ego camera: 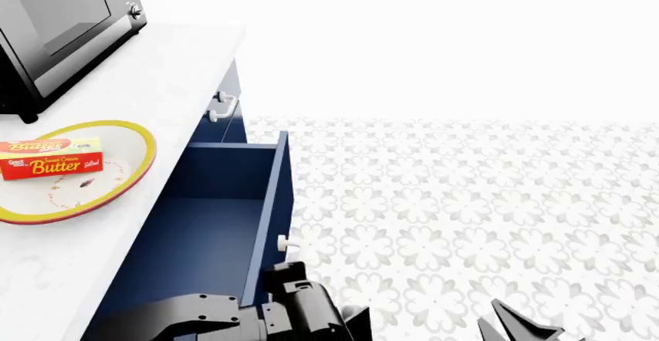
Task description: Place the bar in the bowl and close the drawer.
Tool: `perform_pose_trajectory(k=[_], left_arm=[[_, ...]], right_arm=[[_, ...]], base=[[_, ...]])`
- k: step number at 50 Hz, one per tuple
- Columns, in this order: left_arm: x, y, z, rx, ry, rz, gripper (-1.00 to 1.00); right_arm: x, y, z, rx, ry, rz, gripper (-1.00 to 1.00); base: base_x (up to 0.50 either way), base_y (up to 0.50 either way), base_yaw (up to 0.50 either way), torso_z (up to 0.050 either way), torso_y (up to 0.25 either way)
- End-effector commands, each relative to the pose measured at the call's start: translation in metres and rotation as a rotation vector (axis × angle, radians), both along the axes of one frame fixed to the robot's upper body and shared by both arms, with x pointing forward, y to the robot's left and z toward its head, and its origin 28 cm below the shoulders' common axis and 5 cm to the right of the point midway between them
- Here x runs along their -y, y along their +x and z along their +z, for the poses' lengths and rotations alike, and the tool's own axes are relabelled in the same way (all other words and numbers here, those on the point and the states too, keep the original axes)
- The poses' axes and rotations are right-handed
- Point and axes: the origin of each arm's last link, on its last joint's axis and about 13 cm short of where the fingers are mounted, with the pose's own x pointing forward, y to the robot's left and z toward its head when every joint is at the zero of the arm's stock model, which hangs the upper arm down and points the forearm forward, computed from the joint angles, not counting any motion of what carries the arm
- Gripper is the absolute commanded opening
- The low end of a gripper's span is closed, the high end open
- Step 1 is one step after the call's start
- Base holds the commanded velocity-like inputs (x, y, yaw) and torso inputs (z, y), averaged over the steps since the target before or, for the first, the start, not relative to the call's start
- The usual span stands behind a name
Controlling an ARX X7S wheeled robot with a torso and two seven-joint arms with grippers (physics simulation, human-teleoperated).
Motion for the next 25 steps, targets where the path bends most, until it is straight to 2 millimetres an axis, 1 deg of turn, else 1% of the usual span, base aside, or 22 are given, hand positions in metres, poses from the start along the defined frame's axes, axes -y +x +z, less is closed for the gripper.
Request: perform_pose_trajectory(k=[1, 14, 21, 25], left_arm=[[-0.005, 0.006, -0.005, -0.007, 0.029, 0.039, 1.00], [-0.009, 0.017, -0.008, 0.011, 0.037, 0.071, 1.00], [-0.015, 0.027, -0.014, 0.016, 0.046, 0.102, 1.00], [-0.017, 0.032, -0.013, 0.000, 0.029, 0.119, 1.00]], right_arm=[[0.000, -0.001, -0.001, 0.001, -0.001, 0.000, 1.00], [0.001, -0.002, -0.001, 0.007, -0.003, 0.001, 1.00], [0.000, -0.002, -0.001, 0.005, -0.002, 0.001, 1.00], [0.000, -0.003, -0.002, 0.004, -0.002, 0.000, 1.00]], base=[[0.00, 0.00, 0.00, 0.000, 0.000], [0.00, 0.00, 0.00, 0.000, 0.000], [0.00, 0.00, 0.00, 0.000, 0.000], [0.00, 0.00, 0.00, 0.000, 0.000]])
